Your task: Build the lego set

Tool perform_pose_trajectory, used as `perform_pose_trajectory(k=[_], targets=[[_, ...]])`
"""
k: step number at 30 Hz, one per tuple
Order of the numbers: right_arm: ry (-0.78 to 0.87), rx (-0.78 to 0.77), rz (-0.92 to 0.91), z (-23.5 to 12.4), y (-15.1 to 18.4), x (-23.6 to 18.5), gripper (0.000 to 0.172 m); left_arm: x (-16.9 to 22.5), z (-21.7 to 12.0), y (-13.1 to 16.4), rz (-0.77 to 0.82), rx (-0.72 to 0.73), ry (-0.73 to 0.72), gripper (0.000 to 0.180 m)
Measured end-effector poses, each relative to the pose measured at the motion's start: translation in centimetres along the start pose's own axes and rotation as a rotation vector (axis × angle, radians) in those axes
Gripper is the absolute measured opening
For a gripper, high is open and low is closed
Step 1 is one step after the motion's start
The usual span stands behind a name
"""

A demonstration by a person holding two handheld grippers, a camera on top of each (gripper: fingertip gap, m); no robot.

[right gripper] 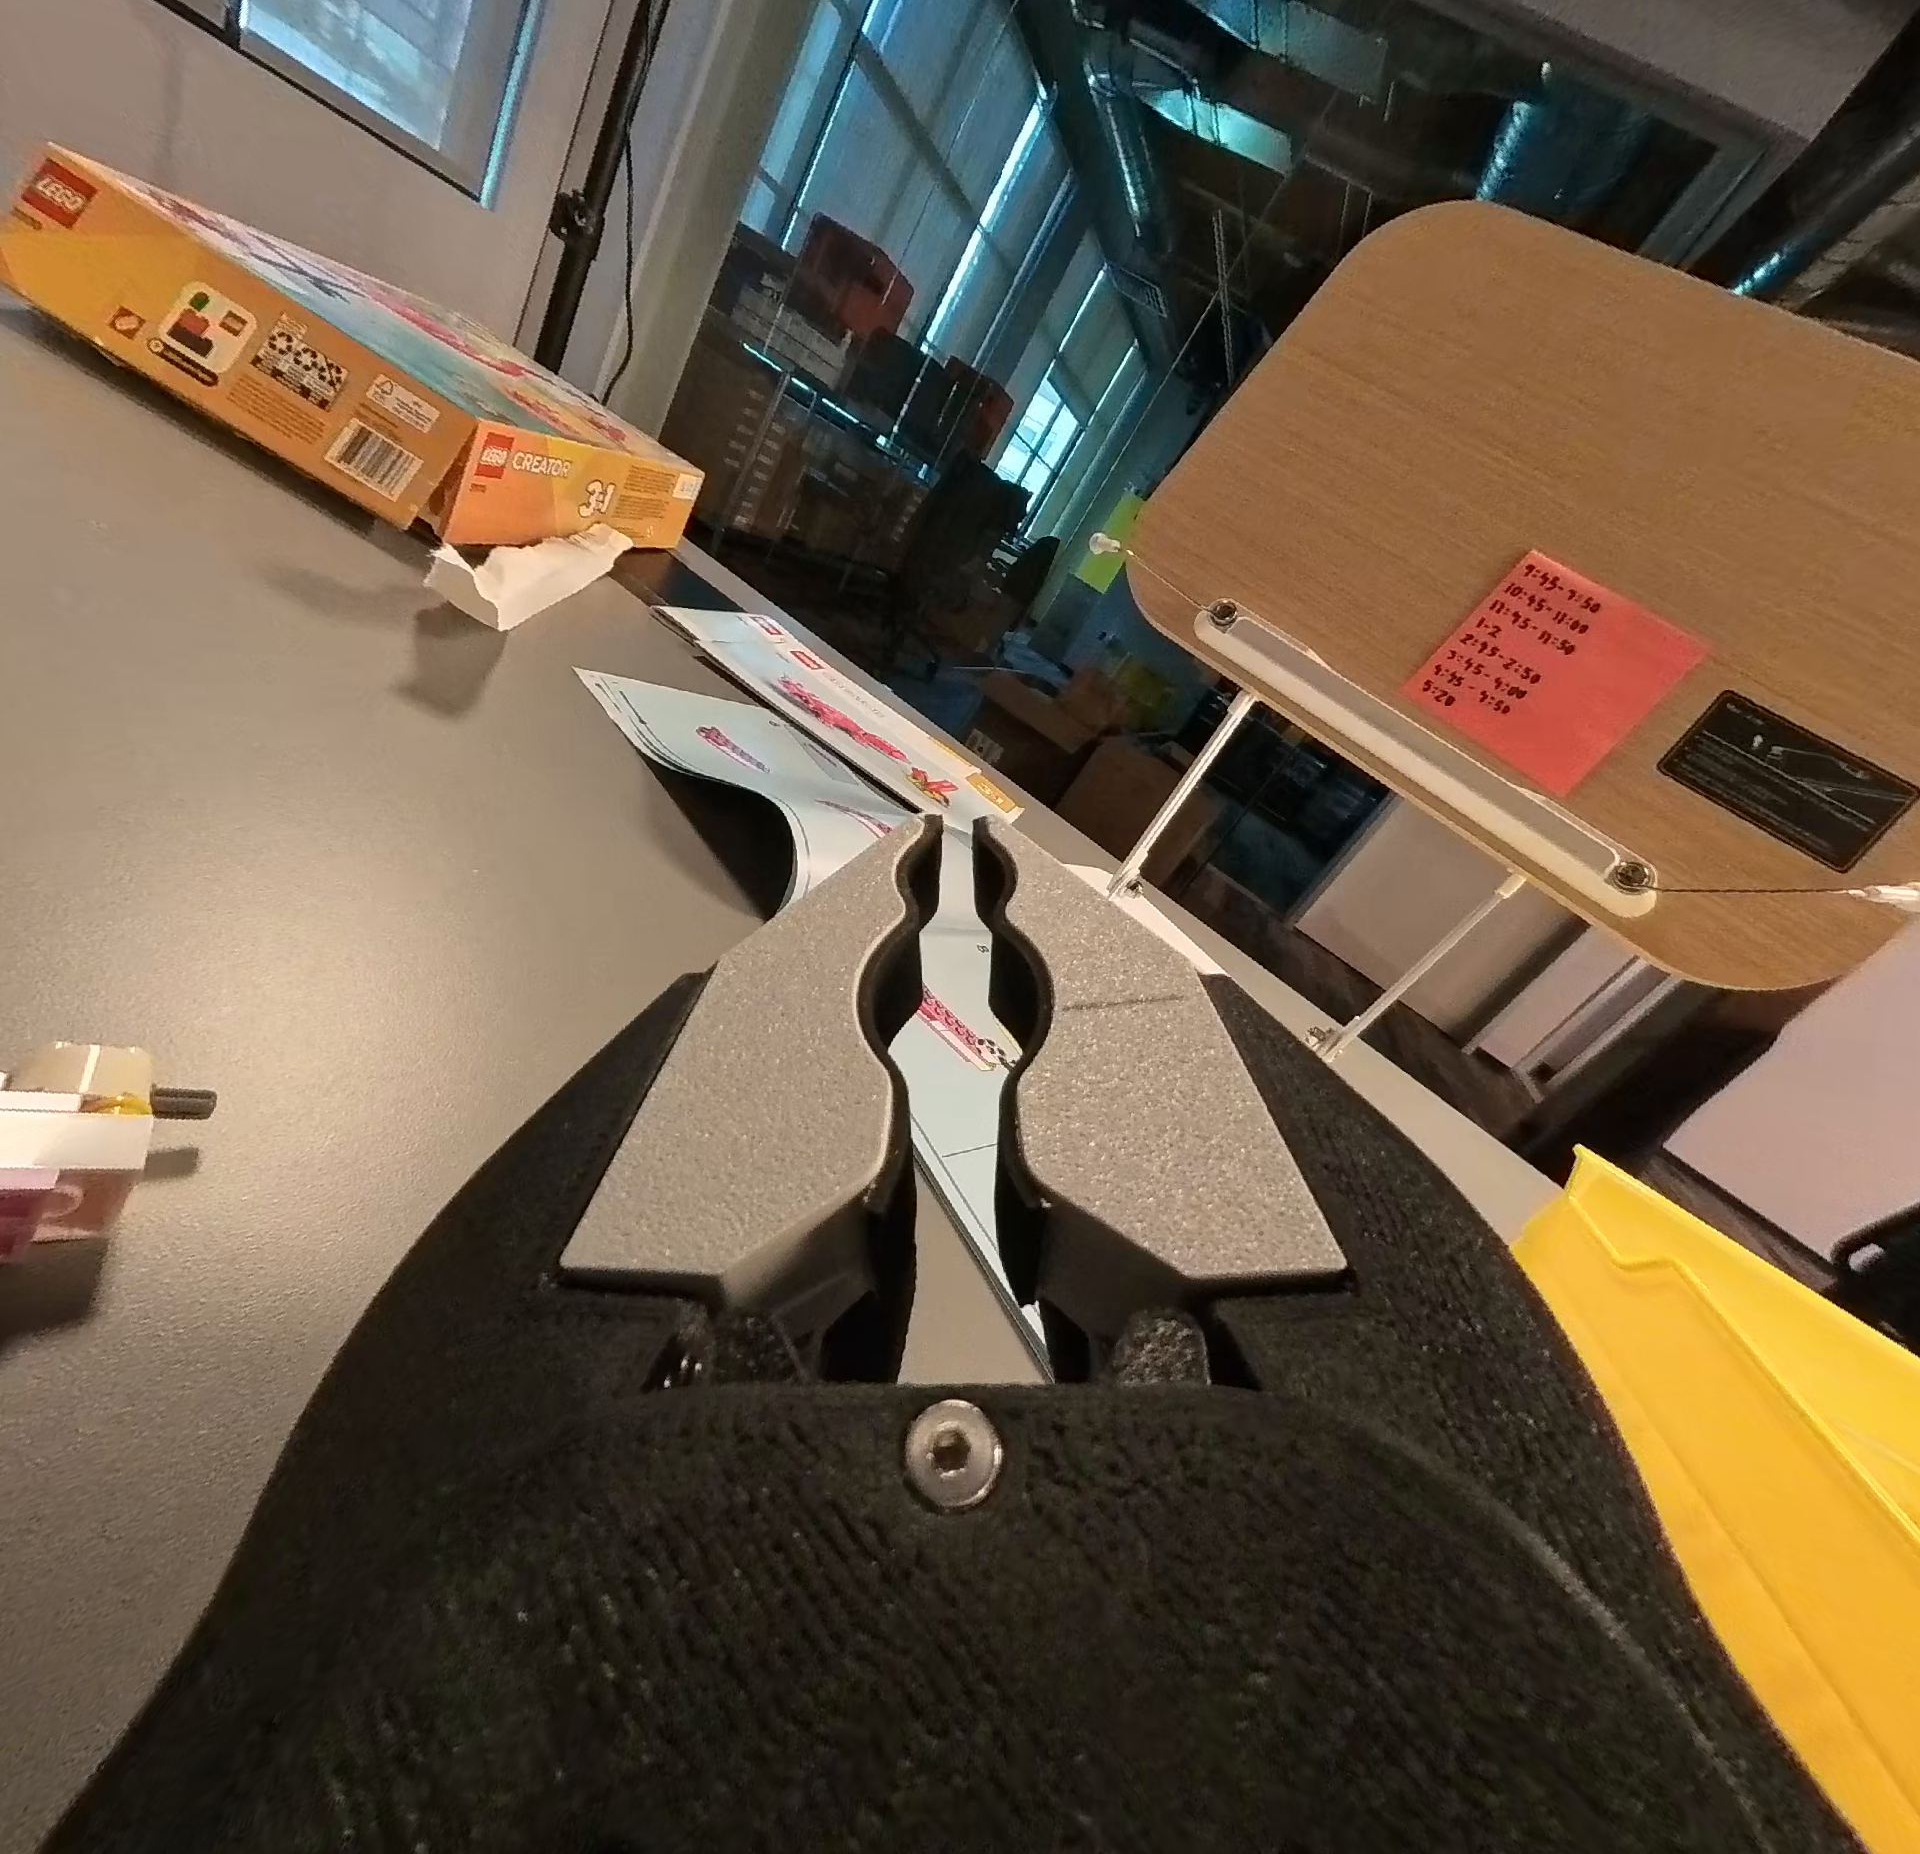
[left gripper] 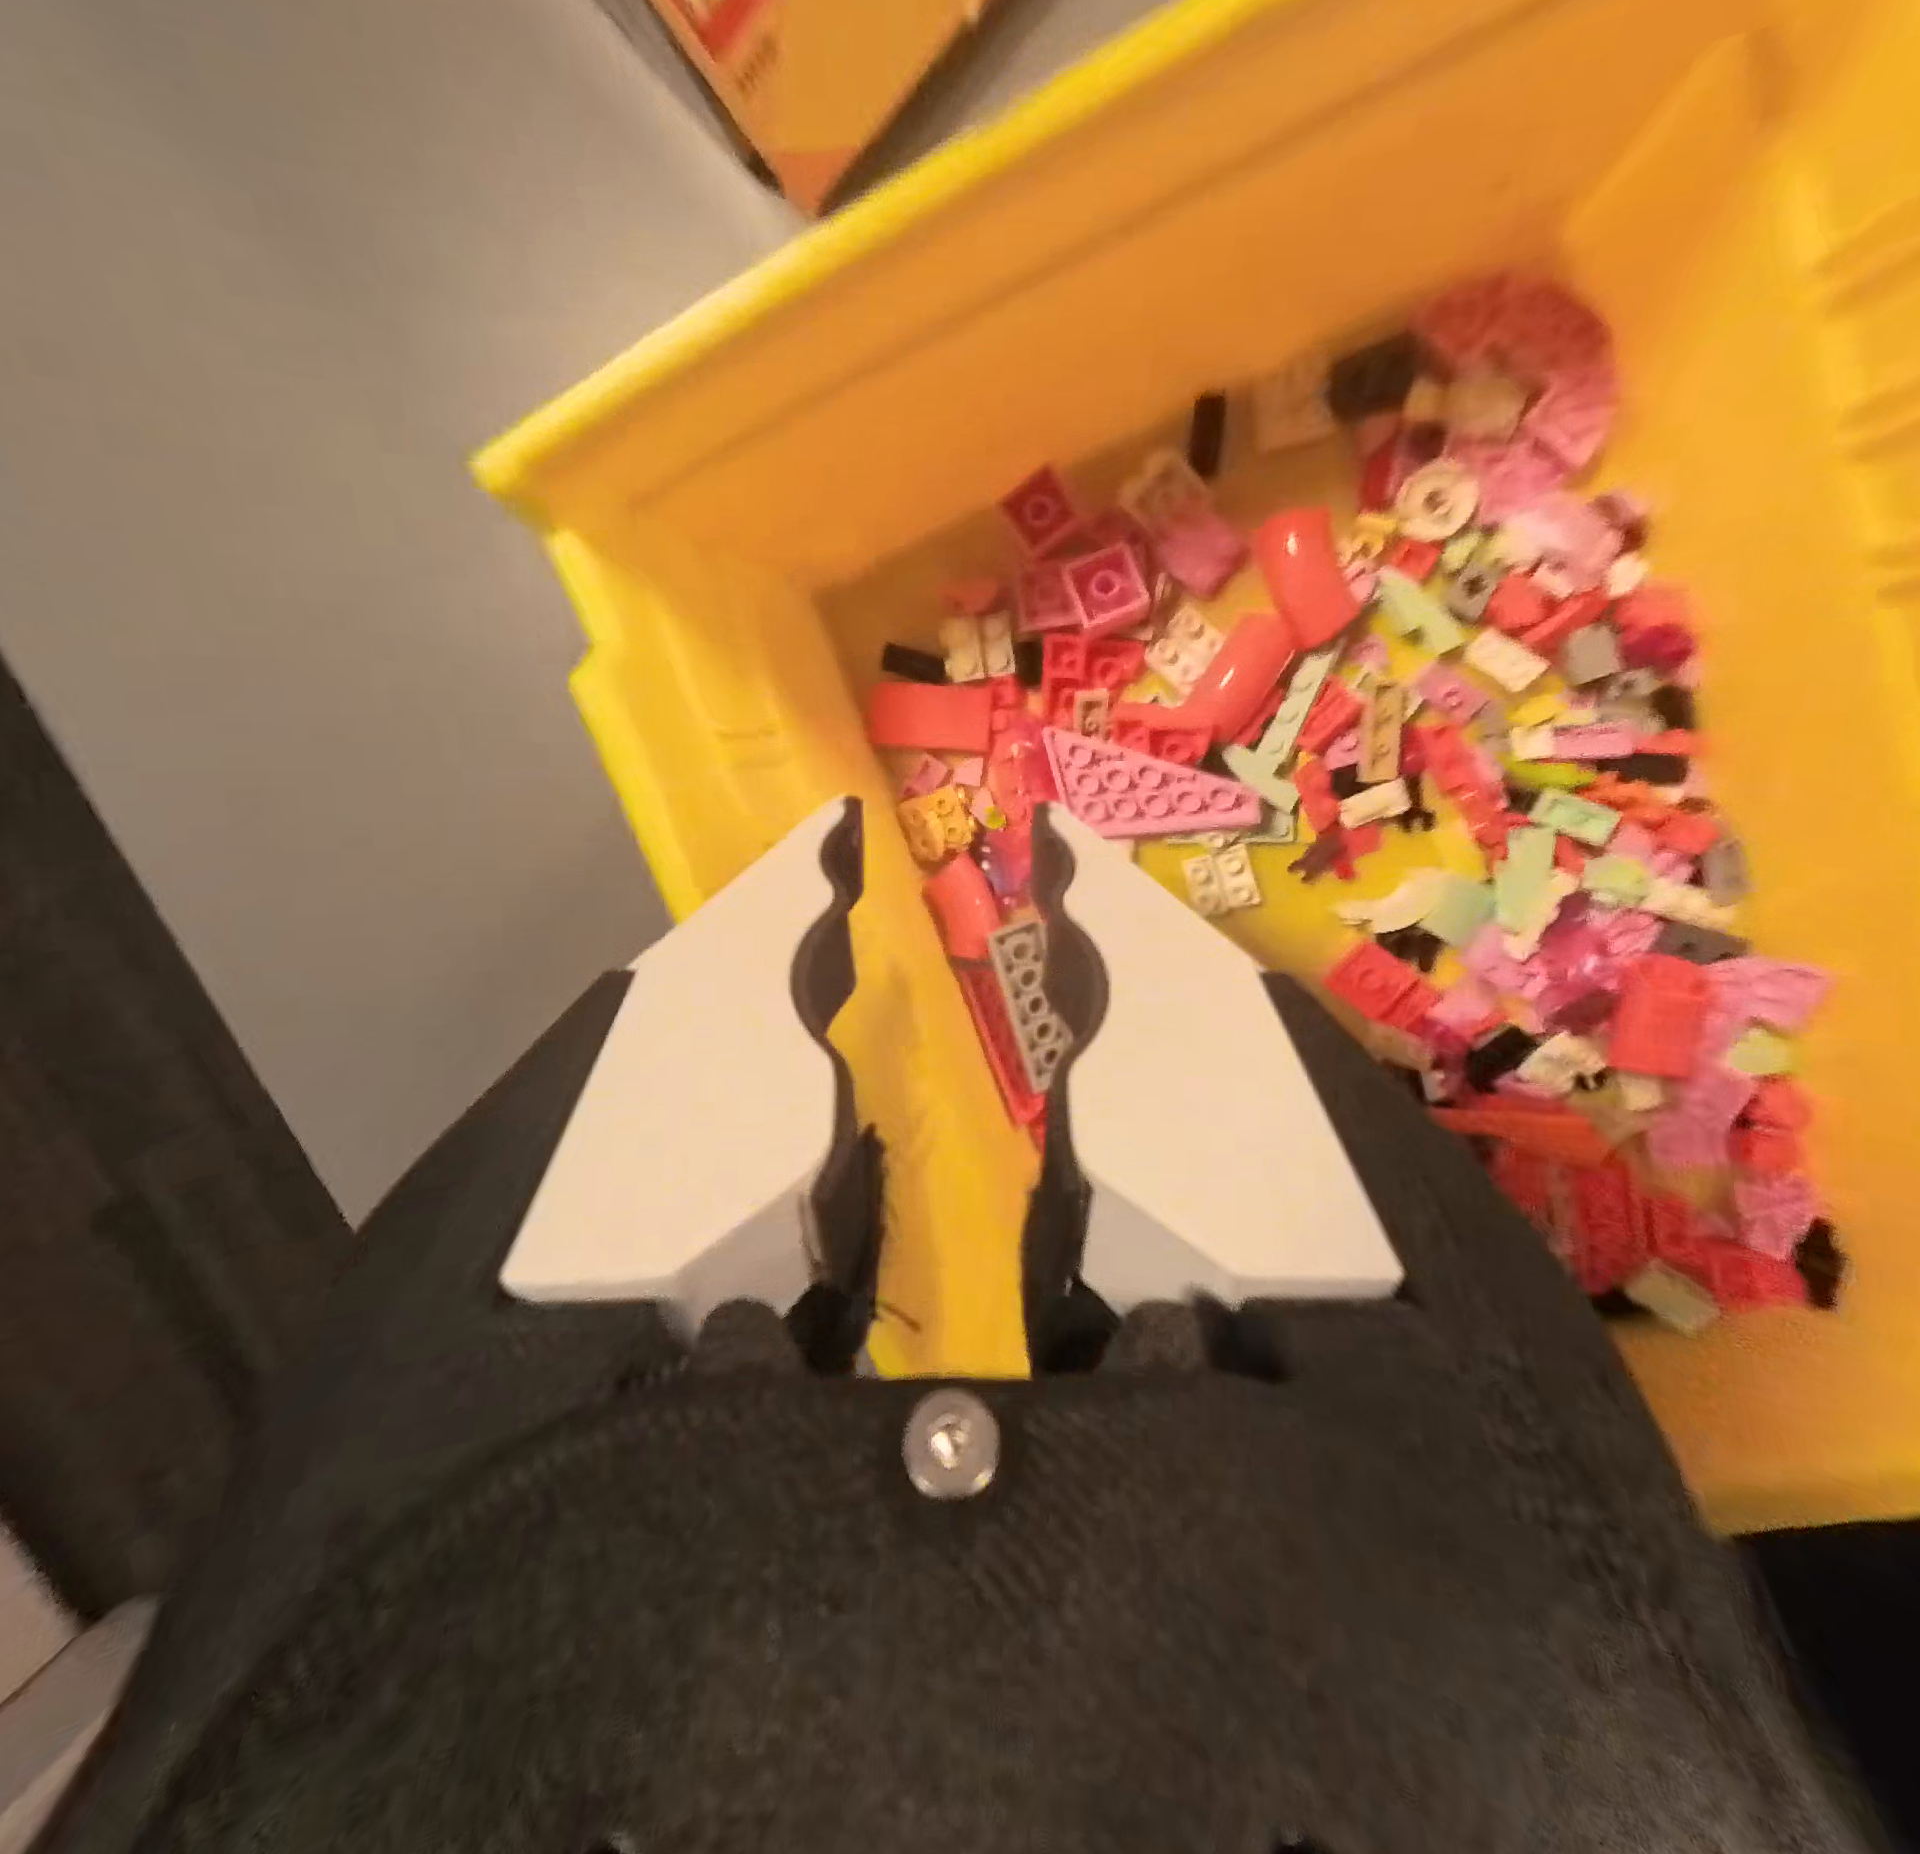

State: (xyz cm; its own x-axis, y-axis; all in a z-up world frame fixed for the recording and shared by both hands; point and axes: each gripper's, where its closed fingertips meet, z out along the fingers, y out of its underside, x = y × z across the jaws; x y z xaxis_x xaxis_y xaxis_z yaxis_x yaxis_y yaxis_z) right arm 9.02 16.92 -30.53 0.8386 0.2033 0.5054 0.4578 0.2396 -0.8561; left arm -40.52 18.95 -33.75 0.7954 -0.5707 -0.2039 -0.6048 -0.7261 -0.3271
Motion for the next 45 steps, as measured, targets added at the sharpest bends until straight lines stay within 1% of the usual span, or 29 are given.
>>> perform_pose_trajectory(k=[1,3,4,5,6,8,11,15,18,20,23,24,26,27,28,30,31,32,33,34,35,37,39,40,41,43,45], targets=[[0.000,0.000,0.000,0.0,0.0,0.0,0.004,0.2,0.9,0.4,0.023,-0.060,0.009,0.030],[-0.001,0.000,0.001,0.0,0.0,0.0,0.004,0.1,2.3,1.6,0.056,-0.191,-0.007,0.020],[-0.001,0.001,0.001,0.0,0.0,0.0,0.004,-0.1,2.8,2.2,0.056,-0.255,-0.020,0.014],[-0.001,0.002,0.002,0.0,0.0,0.0,0.004,-0.1,3.1,2.9,0.052,-0.317,-0.015,0.003],[-0.001,0.003,0.003,0.0,-0.1,0.0,0.004,0.2,3.3,3.6,0.054,-0.376,-0.001,0.000],[-0.001,0.004,0.007,-0.1,-0.1,0.0,0.004,-0.4,3.0,4.9,0.072,-0.494,-0.044,0.000],[-0.003,0.008,0.013,-0.1,-0.1,0.0,0.004,0.4,2.7,5.2,0.112,-0.541,-0.023,0.000],[-0.008,0.014,0.019,-0.1,-0.2,0.0,0.004,0.6,2.4,7.6,0.172,-0.693,-0.041,0.000],[-0.010,0.020,0.020,-0.2,-0.3,0.0,0.003,0.8,3.1,8.5,0.197,-0.744,-0.048,0.000],[-0.012,0.022,0.022,-0.2,-0.4,0.0,0.003,1.1,3.5,7.9,0.216,-0.712,-0.043,0.000],[-0.013,0.024,0.025,-0.2,-0.4,0.0,0.003,2.5,4.3,5.9,0.221,-0.585,0.035,0.000],[-0.014,0.025,0.026,-0.2,-0.4,0.0,0.003,3.7,4.5,4.7,0.211,-0.505,0.110,0.000],[-0.014,0.025,0.028,-0.2,-0.4,-0.1,0.003,6.9,4.0,2.1,0.150,-0.341,0.330,0.000],[-0.015,0.024,0.029,-0.2,-0.4,-0.1,0.003,7.3,3.6,1.1,0.118,-0.284,0.364,0.000],[-0.015,0.025,0.030,-0.2,-0.4,0.0,0.003,6.6,3.4,0.5,0.103,-0.252,0.330,0.000],[-0.015,0.026,0.032,-0.2,-0.4,0.0,0.003,4.4,2.8,0.5,0.104,-0.250,0.203,0.000],[-0.016,0.026,0.032,-0.2,-0.4,0.0,0.003,3.7,2.3,1.0,0.096,-0.271,0.163,0.000],[-0.016,0.026,0.032,-0.2,-0.4,0.0,0.003,3.5,1.9,1.7,0.086,-0.300,0.153,0.000],[-0.017,0.027,0.033,-0.2,-0.4,-0.1,0.003,3.7,1.5,2.5,0.079,-0.332,0.167,0.000],[-0.018,0.027,0.034,-0.2,-0.4,-0.1,0.003,4.1,1.2,3.3,0.076,-0.356,0.188,0.009],[-0.018,0.027,0.034,-0.2,-0.4,-0.1,0.003,4.3,1.0,4.0,0.074,-0.380,0.199,0.011],[-0.021,0.027,0.035,-0.2,-0.4,-0.1,0.003,4.1,0.9,5.2,0.087,-0.406,0.183,0.023],[-0.022,0.027,0.034,-0.2,-0.4,-0.1,0.003,4.2,1.0,6.1,0.116,-0.423,0.189,0.047],[-0.023,0.027,0.034,-0.2,-0.4,-0.2,0.003,4.6,1.1,6.1,0.149,-0.409,0.210,0.055],[-0.024,0.026,0.033,-0.2,-0.4,-0.2,0.003,5.1,1.4,5.9,0.186,-0.375,0.243,0.058],[-0.024,0.025,0.031,-0.2,-0.4,-0.2,0.003,6.1,1.9,5.2,0.235,-0.317,0.294,0.057],[-0.022,0.023,0.029,-0.2,-0.4,-0.2,0.003,6.2,2.4,4.8,0.262,-0.301,0.285,0.054]])
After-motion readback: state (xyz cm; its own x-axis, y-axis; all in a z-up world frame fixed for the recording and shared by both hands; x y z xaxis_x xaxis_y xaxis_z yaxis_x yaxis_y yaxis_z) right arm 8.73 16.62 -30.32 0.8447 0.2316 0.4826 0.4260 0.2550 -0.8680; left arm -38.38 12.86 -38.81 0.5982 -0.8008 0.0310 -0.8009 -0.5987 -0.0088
